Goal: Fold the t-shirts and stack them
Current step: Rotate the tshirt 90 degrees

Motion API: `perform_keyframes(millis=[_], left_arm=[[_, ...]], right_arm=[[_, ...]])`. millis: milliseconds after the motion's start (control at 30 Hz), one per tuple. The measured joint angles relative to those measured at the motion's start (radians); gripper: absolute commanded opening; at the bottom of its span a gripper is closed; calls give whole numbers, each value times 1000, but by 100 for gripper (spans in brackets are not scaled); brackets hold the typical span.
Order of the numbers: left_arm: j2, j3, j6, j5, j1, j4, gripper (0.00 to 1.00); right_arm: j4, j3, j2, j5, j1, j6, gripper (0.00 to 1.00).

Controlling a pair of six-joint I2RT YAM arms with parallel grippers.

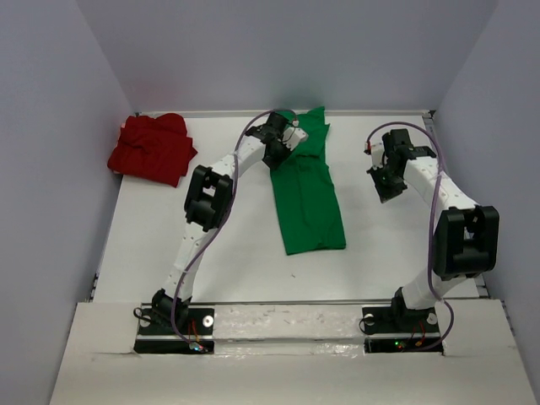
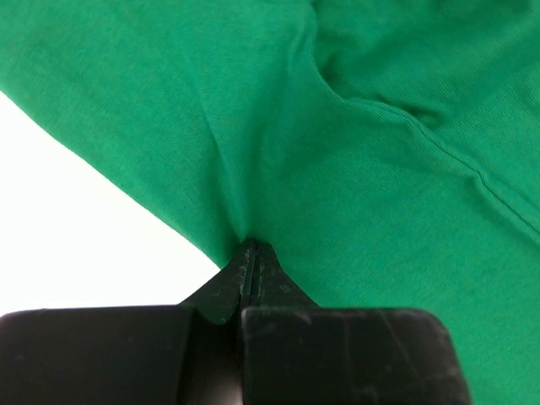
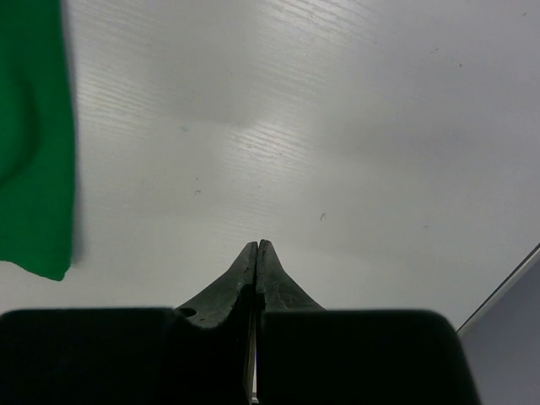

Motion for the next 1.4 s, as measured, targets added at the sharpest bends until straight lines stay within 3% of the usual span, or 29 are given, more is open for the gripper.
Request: perform_keyframes(millis=[467,533,567,633,700,800,933,1100,1267,1300,1367,1400], left_arm=[[3,16,10,-29,19,-31,0],[0,12,6,-30,19,-32,11],[-5,4,2,-31,19,-31,21],[-32,-26,-11,-28,19,-48,22],[-66,-54,-18,-15,19,-65,29],[-163,-133,-39,34,20,-93,43],[-347,-294,-49,89,21,-66,38],[-645,-574,-32,179,26,-31,41],[-842,-871,-21,271,43,37,45],[-882,-931,-27,291,56,48,54],[-953,-1030,-51,327,89,77,99],[-1003,-1081,-71,351,128,104,99]], right_arm=[[-11,19,11,-62,0,-1,0],[-17,29,11,-75,0,-2,0],[-24,37,11,-87,0,-5,11],[-39,51,11,-111,0,-11,25],[-53,65,11,-134,0,-14,31],[-65,67,6,-180,0,-19,34],[-76,57,-15,-254,0,-18,34],[-99,28,-30,-396,0,-16,31],[-127,-28,-27,-504,2,-6,31],[-130,-37,-25,-517,4,-3,30],[-129,-65,-23,-548,5,5,29],[-129,-77,-23,-557,8,10,29]])
